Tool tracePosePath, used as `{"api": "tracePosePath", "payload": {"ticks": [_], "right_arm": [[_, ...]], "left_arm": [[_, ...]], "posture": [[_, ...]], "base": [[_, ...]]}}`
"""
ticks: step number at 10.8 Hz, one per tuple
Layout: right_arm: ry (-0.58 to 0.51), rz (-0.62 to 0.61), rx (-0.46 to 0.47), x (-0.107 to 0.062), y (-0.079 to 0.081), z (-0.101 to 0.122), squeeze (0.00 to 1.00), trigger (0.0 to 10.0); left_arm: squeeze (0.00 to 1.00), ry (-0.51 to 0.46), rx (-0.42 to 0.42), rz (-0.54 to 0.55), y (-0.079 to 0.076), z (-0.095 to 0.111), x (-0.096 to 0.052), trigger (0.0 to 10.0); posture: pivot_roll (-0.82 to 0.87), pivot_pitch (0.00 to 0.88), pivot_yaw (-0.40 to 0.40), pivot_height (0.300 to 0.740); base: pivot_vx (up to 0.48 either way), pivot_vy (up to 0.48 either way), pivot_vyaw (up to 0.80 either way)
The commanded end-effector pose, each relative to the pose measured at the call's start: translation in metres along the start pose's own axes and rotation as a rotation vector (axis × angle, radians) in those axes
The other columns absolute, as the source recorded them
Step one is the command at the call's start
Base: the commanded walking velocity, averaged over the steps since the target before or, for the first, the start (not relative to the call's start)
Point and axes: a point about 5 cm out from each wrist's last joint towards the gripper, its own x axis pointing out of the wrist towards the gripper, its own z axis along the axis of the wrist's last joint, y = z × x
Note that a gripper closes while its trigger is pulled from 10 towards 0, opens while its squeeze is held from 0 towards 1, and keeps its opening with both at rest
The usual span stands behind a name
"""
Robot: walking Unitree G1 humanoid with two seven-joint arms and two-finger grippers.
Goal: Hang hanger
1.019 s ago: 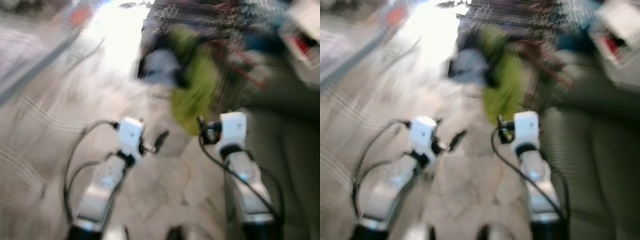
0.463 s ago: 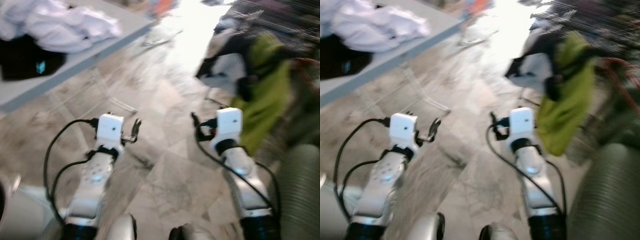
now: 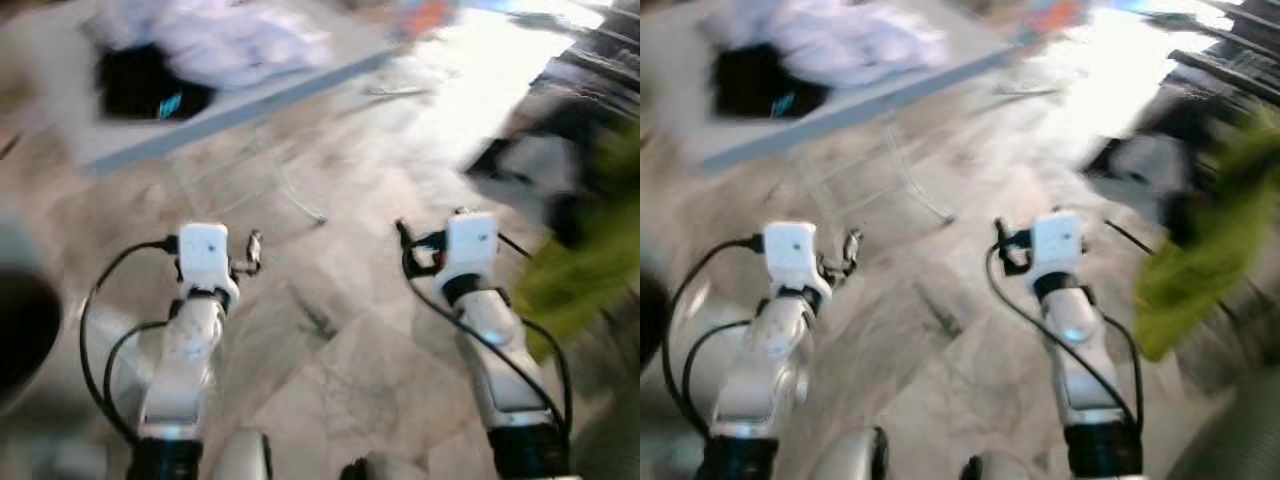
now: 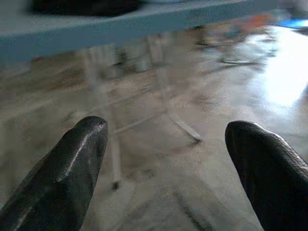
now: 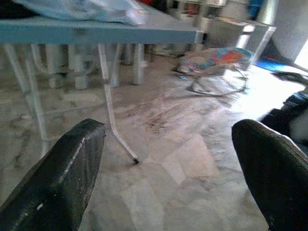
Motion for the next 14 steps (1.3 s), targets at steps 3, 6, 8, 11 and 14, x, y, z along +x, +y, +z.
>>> {"api": "tracePosePath", "payload": {"ticks": [3,6,8,11,14], "right_arm": [[-0.012,0.017,0.013,0.003,0.006,0.002,0.99,10.0],[-0.011,0.019,0.037,0.005,0.006,0.001,0.89,10.0],[-0.012,0.022,0.036,0.004,0.008,0.001,0.69,10.0],[-0.016,0.026,0.041,0.004,0.008,0.002,0.34,10.0],[-0.018,0.041,0.042,0.003,0.011,0.002,0.0,10.0]], "left_arm": [[0.0,0.024,0.008,0.119,0.02,-0.003,0.001,10.0],[0.0,0.029,-0.014,0.105,0.023,-0.004,0.0,10.0],[0.0,0.023,-0.031,0.06,0.014,-0.003,0.0,10.0],[0.0,0.008,-0.02,0.045,0.01,-0.001,0.0,10.0],[0.0,0.017,-0.012,0.034,0.007,-0.003,0.0,10.0]], "posture": [[0.01,0.084,-0.05,0.74],[0.02,0.085,-0.051,0.74],[0.02,0.086,-0.051,0.74],[0.01,0.09,-0.049,0.74],[0.01,0.092,-0.048,0.74]], "base": [[0.0,0.0,0.79],[0.0,0.0,0.26],[0.0,0.48,0.0],[0.0,0.48,0.0],[0.0,0.48,0.0]]}}
